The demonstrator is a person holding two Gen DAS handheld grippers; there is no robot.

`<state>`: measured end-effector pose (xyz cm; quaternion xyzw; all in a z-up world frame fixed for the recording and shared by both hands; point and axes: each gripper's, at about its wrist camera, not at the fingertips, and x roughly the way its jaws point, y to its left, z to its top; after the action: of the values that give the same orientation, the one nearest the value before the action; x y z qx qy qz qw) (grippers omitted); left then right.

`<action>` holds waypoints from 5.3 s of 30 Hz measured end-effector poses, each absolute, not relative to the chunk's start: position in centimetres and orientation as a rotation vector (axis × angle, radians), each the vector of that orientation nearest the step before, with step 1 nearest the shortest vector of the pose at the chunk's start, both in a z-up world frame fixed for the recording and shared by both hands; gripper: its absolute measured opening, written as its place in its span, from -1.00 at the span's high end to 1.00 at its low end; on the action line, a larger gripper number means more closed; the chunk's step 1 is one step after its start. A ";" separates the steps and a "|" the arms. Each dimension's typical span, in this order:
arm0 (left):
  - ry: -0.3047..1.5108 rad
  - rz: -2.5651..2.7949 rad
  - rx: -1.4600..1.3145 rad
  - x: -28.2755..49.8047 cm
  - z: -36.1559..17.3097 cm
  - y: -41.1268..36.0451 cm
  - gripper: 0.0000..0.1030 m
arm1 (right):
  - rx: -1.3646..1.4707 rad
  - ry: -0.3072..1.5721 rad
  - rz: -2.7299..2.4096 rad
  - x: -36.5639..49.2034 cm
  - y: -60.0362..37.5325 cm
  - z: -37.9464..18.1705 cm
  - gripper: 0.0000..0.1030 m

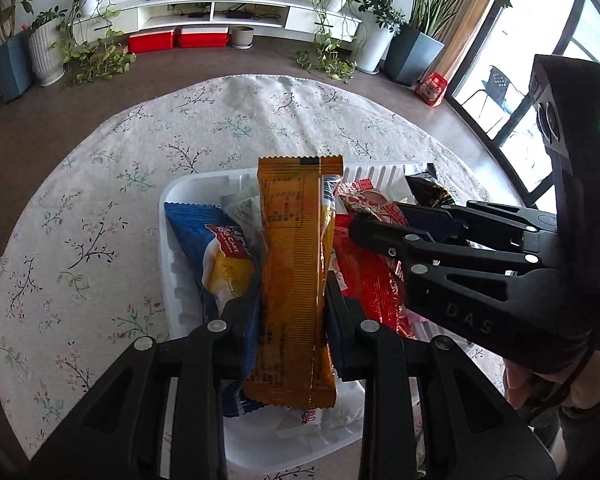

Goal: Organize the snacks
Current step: 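Carry both packets into the white tray and open both grippers, then lower the left gripper onto the long white packet and close, then lift the white packet with the left gripper while the right gripper grasps the green packet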

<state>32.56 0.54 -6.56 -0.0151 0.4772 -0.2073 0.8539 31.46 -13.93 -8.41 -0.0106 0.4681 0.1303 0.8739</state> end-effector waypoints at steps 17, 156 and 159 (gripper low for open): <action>0.987 -0.425 -0.027 32.1 -6.2 0.7 -0.01 | -0.036 0.974 0.277 31.0 -13.9 -8.2 0.24; 0.870 -0.596 -0.191 7.3 -6.7 8.7 0.82 | 0.532 1.039 0.284 15.2 -17.4 -13.2 -0.45; 0.872 -0.598 -0.190 7.3 -6.6 8.5 0.82 | 0.541 1.041 0.278 15.3 -17.5 -13.2 -0.45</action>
<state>7.26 8.50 -6.65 -0.0904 0.4154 -0.2850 0.8591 15.28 -17.53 -13.18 0.2546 0.4896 0.1307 0.8236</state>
